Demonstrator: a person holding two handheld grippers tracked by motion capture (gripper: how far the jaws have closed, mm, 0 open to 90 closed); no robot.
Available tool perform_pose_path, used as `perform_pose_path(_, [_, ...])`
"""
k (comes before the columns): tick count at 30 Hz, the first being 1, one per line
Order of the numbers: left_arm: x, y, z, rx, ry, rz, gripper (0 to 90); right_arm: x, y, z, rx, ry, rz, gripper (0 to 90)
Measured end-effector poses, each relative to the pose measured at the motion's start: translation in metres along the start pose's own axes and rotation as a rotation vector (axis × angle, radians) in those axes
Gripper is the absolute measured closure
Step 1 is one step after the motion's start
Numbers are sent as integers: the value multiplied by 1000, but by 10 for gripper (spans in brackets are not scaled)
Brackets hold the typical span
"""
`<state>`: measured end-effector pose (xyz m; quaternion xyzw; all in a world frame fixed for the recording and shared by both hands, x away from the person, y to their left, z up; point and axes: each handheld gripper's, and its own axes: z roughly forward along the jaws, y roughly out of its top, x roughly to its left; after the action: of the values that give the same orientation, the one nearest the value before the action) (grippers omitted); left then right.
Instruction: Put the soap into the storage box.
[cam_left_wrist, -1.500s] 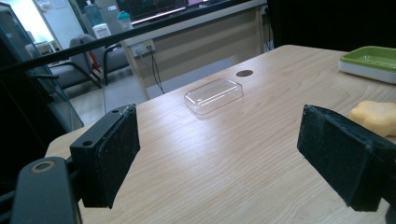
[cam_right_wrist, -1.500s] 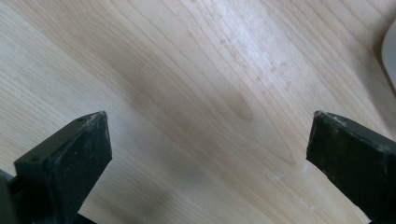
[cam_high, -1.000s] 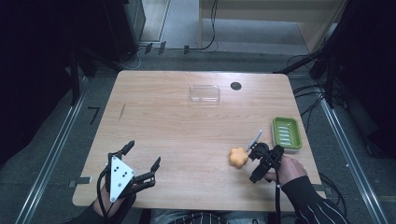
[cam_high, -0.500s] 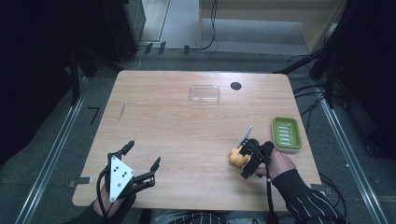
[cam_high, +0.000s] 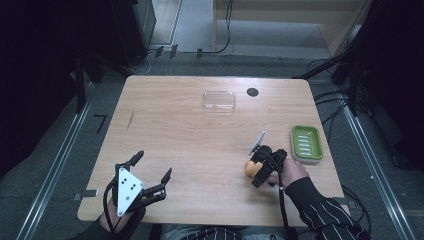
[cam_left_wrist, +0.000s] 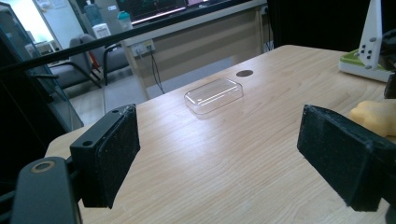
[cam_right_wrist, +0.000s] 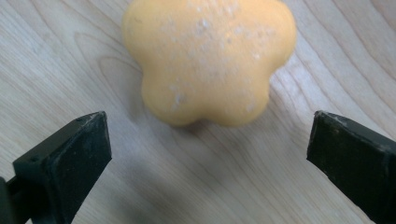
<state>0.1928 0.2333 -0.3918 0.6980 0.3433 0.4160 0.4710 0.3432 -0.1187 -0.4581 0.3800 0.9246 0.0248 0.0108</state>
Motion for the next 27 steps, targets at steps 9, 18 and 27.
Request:
perform_pose_path(9, [0,0,0,-1,0,-3,135,-1,11,5,-11,16,11,43])
perform_pose_path(18, [1,0,-1,-2,0,-7,135,-1,15,6,-29,-5,19,298])
perform_pose_path(27, [0,0,-1,-4,-1,-7,135,2,15,6,-16,7,1,396])
